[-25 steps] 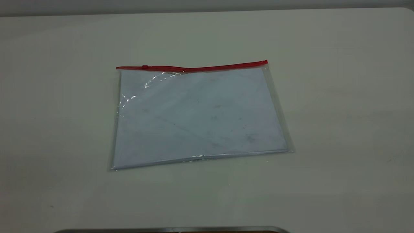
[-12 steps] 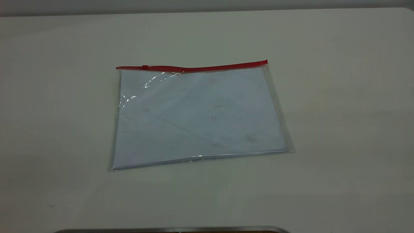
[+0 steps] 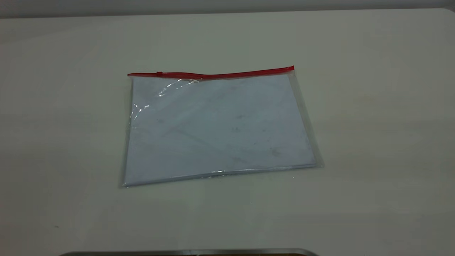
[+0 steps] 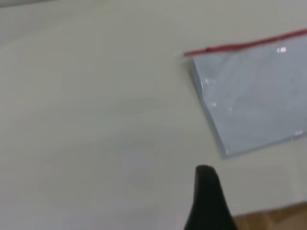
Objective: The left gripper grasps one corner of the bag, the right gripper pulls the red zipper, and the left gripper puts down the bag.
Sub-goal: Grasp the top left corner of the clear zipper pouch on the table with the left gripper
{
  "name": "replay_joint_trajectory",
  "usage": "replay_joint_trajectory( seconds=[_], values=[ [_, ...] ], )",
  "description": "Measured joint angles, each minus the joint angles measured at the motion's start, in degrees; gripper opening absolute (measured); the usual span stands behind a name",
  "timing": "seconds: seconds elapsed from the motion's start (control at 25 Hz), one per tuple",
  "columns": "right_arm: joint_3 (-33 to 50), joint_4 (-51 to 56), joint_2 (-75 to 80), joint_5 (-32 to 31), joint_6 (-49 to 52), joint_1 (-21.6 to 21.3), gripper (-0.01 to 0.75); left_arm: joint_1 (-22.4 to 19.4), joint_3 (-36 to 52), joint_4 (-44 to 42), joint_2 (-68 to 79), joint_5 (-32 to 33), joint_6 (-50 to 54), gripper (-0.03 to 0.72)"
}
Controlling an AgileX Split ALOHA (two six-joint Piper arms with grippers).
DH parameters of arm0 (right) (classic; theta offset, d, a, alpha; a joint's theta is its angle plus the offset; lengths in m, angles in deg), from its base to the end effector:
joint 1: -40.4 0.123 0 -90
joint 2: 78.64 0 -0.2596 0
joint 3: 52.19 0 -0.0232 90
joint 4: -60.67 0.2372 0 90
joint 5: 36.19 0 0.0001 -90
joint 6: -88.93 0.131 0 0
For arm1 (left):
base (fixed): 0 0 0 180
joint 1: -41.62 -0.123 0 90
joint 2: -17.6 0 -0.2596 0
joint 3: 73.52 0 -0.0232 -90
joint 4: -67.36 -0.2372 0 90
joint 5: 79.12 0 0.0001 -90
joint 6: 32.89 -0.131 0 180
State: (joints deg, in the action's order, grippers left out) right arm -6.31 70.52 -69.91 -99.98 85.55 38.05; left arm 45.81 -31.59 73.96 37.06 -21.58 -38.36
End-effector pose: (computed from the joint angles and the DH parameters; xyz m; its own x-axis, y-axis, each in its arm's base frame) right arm 0.0383 0.0186 0.2577 -0.4716 0.0367 -0.8810 -0.0865 0.9924 0.0877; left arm 0.0655 -0.0175 0.2806 -0.4743 0.0681 -0.8777 0.1735 0.9847 -0.0173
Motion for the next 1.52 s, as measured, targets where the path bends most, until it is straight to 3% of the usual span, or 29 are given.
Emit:
replay_joint_trajectory(
  seconds=[0.24,0.44,0.64,0.92,1.16,1.52],
  values=[
    [-4.6,1.24,12.61,6.66,0.19,0.0,0.538,0.0,-5.0,3.01,23.02,-11.86,0.24,0.569],
    [-6.13,2.1,25.42,12.99,-0.8,0.0,0.549,0.0,-8.44,12.04,42.36,-20.84,-0.56,0.569],
    [-6.13,6.49,36.44,19.5,-5.17,0.0,0.549,0.0,-14.06,19.35,62.93,-25.73,-9.61,0.569],
    [-6.13,8.88,51.21,28.4,-11.77,0.0,0.549,0.0,-26.46,29.51,90.93,-27.79,-21.88,0.569],
    [-6.19,9.06,61.94,35.08,-13.99,0.0,0.549,0.0,-37.45,31.31,108.31,-25.8,-25.65,0.569],
    [-13.12,11.18,74.63,36.95,-16.9,0.0,0.551,0.0,-41.32,30.42,114.61,-27.55,-26.69,0.569]
  ],
)
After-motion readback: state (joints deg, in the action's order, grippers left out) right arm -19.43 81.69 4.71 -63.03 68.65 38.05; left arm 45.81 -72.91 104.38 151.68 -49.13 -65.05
